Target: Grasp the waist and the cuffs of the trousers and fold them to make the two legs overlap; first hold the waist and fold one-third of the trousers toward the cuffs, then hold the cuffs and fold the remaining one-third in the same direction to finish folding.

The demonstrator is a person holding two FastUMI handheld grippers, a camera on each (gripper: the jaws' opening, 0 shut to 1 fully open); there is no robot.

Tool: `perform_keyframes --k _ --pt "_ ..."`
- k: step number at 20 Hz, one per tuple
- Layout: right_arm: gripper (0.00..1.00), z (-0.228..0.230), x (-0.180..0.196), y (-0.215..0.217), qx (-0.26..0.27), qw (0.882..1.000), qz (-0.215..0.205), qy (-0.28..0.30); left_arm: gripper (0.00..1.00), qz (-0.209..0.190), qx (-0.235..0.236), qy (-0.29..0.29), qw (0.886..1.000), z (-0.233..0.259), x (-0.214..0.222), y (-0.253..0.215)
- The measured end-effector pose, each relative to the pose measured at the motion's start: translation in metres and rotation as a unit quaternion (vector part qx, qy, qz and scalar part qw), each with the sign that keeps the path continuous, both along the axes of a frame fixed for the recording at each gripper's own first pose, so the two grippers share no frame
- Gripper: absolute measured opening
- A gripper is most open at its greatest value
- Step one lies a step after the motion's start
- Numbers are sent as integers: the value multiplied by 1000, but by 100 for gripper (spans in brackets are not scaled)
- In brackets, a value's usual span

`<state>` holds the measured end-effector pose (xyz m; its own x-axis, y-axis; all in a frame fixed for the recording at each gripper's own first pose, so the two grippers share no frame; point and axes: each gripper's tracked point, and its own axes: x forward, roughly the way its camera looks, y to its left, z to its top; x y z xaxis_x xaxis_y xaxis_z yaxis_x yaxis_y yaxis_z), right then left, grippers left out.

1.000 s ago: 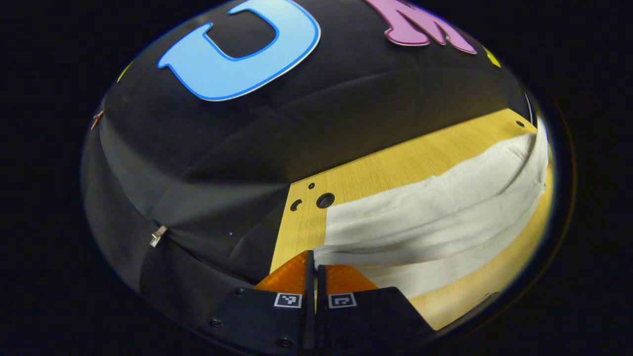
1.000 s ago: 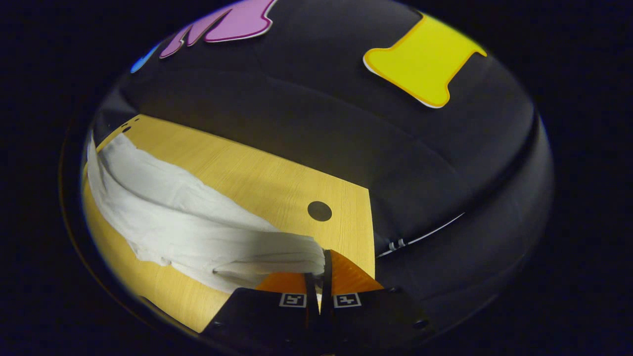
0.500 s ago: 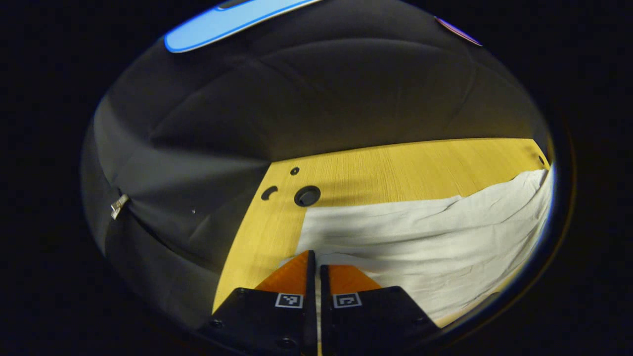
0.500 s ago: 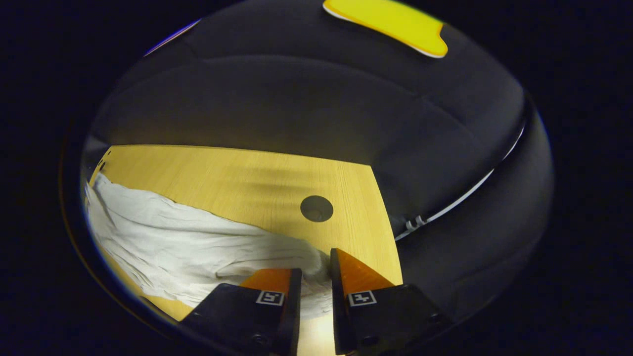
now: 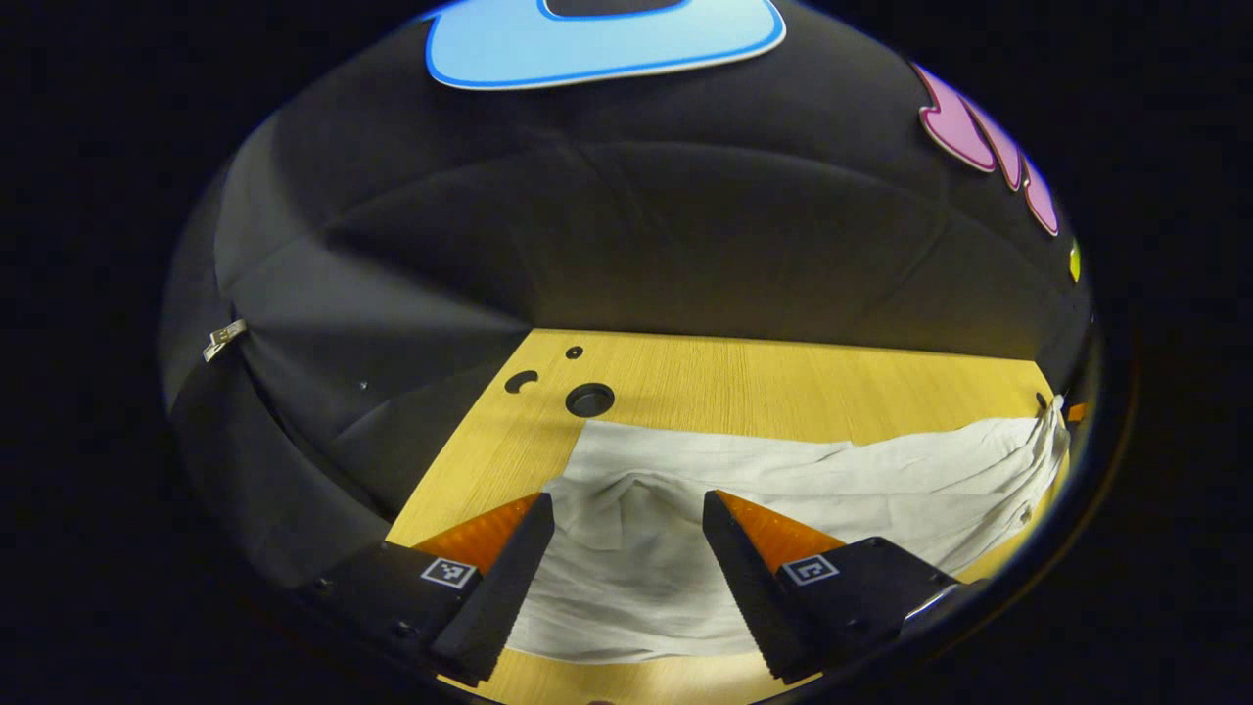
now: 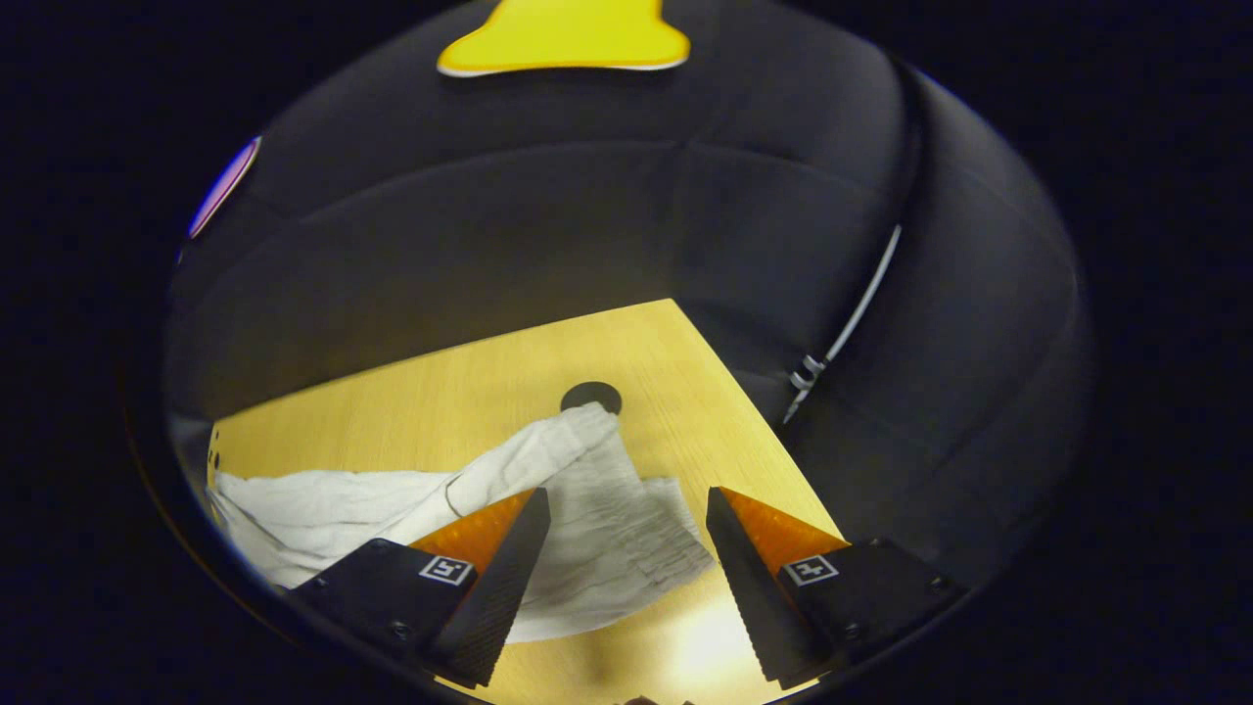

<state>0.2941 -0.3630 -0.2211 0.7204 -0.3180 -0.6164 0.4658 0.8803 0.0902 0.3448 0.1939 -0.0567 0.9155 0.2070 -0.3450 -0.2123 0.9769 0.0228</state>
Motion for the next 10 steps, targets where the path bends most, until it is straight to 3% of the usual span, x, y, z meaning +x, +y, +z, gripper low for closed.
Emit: perform_keyframes --k 4,10 --pt "99 -22 -14 -13 47 997 -58 -13 98 7 -31 -21 999 14 -28 0" --pt "100 -41 -17 -7 88 992 -85 -20 98 20 -53 -23 998 13 -62 0"
